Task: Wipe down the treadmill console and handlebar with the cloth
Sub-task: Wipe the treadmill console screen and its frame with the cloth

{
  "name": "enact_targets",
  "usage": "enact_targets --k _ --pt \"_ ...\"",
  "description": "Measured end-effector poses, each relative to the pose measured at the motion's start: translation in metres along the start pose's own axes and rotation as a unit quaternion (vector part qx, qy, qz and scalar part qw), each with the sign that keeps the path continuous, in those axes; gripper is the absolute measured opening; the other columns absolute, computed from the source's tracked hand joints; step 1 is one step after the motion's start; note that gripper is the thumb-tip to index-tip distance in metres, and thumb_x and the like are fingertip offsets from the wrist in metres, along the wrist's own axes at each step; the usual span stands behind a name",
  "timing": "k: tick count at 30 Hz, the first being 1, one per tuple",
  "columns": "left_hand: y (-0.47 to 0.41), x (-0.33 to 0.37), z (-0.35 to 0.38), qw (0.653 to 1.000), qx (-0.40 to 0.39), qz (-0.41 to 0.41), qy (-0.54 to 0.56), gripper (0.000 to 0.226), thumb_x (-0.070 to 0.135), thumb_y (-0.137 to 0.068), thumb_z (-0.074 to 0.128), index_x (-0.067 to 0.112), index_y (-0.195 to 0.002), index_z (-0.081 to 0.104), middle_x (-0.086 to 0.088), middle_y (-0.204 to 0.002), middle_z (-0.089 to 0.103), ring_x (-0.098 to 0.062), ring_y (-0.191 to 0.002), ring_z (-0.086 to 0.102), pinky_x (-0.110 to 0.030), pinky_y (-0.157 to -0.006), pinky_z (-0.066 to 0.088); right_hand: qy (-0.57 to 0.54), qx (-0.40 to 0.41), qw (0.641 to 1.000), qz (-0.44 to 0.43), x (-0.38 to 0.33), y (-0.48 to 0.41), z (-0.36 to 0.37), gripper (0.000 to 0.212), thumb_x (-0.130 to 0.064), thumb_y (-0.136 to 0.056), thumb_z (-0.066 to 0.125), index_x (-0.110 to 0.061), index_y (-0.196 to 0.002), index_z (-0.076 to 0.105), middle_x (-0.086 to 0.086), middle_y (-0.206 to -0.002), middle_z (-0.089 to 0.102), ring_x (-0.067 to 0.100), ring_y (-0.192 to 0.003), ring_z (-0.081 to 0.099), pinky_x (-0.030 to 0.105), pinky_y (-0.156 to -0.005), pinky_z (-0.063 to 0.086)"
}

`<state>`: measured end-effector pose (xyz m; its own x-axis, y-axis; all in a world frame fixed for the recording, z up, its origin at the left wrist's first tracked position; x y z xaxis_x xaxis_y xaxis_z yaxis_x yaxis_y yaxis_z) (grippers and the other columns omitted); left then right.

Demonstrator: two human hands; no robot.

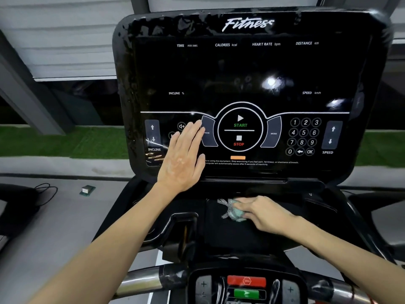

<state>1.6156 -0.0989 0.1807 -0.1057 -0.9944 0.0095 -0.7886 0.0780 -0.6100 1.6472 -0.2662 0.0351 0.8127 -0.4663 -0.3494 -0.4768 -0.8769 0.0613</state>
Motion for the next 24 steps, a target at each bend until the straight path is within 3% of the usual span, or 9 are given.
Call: enact_targets --k 2,6,8,11,14,17,19,24 --pt "0.0 -0.001 0.001 1.0 -0.003 0.0 -0.002 0.059 0.019 -0.093 0.051 -0.001 -0.146 0.035 -0.013 -0.158 0.027 -0.026 -0.147 0.023 -0.045 -0.118 0.024 0.002 -0.01 1.0 -0.016 -0.017 -0.015 0.003 0.038 -0.021 -0.098 0.05 -0.018 -0.135 0.055 0.0 -0.148 0.046 0.023 -0.128 0.051 0.035 -0.105 0.042" --pt "0.001 -0.002 0.001 1.0 -0.004 0.002 0.0 0.058 0.02 -0.094 0.048 -0.001 -0.146 0.035 -0.012 -0.158 0.026 -0.025 -0.147 0.022 -0.044 -0.118 0.024 -0.055 -0.011 0.998 -0.031 -0.049 -0.03 0.004 0.039 -0.016 -0.094 0.057 -0.017 -0.133 0.058 0.003 -0.143 0.051 0.015 -0.135 0.044 0.029 -0.112 0.034" --pt "0.001 -0.002 0.0 1.0 -0.003 0.003 0.003 0.057 0.019 -0.094 0.046 -0.001 -0.146 0.035 -0.013 -0.158 0.027 -0.026 -0.146 0.023 -0.045 -0.117 0.025 -0.071 -0.053 0.994 -0.063 -0.065 -0.025 0.012 0.038 -0.01 -0.09 0.062 -0.017 -0.127 0.064 0.0 -0.137 0.057 0.011 -0.133 0.045 0.028 -0.112 0.034" --pt "0.001 -0.002 -0.001 1.0 0.001 0.006 0.005 0.057 0.02 -0.094 0.045 -0.001 -0.146 0.035 -0.013 -0.157 0.028 -0.027 -0.146 0.025 -0.045 -0.116 0.027 -0.122 -0.127 0.983 -0.057 -0.07 -0.013 0.027 0.039 -0.007 -0.087 0.067 -0.018 -0.125 0.065 -0.003 -0.138 0.055 -0.003 -0.132 0.04 0.012 -0.112 0.024" --pt "0.001 -0.002 -0.001 1.0 0.002 0.009 0.005 0.056 0.02 -0.095 0.044 -0.001 -0.146 0.035 -0.013 -0.157 0.027 -0.026 -0.146 0.026 -0.044 -0.116 0.027 -0.125 -0.09 0.988 -0.026 -0.063 -0.026 0.018 0.039 -0.002 -0.087 0.064 -0.012 -0.125 0.065 0.001 -0.137 0.057 -0.008 -0.127 0.037 -0.003 -0.102 0.016" --pt "0.001 -0.002 0.0 1.0 0.0 0.011 0.006 0.056 0.021 -0.096 0.042 0.0 -0.147 0.034 -0.013 -0.158 0.027 -0.026 -0.146 0.026 -0.044 -0.116 0.028 -0.1 0.014 0.995 0.005 -0.051 -0.04 0.003 0.038 -0.01 -0.092 0.06 -0.015 -0.13 0.062 -0.002 -0.137 0.057 0.001 -0.133 0.041 0.016 -0.113 0.028" --pt "0.001 -0.002 0.0 1.0 0.001 0.011 0.005 0.056 0.021 -0.096 0.043 0.0 -0.147 0.034 -0.013 -0.158 0.027 -0.026 -0.146 0.025 -0.044 -0.115 0.028 -0.11 0.035 0.993 0.021 -0.047 -0.037 0.007 0.036 -0.014 -0.092 0.062 -0.016 -0.128 0.063 -0.002 -0.135 0.059 0.004 -0.132 0.044 0.024 -0.112 0.033" --pt "0.001 -0.003 0.002 1.0 0.0 0.011 0.006 0.057 0.023 -0.097 0.045 0.0 -0.148 0.032 -0.013 -0.158 0.026 -0.026 -0.146 0.025 -0.044 -0.115 0.029 -0.183 -0.104 0.977 0.007 -0.063 -0.011 0.031 0.035 -0.003 -0.087 0.068 -0.012 -0.121 0.067 -0.002 -0.133 0.059 -0.003 -0.129 0.043 0.01 -0.108 0.029"
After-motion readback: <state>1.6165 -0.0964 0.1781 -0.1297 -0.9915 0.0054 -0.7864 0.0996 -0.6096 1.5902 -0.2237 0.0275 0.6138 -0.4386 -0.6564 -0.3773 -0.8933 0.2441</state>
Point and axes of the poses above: each hand's wrist, its own y-axis away from the middle knuckle, its own z-axis out of the palm, x = y × z, the point moved 9 cm from there along -y, towards the middle knuckle
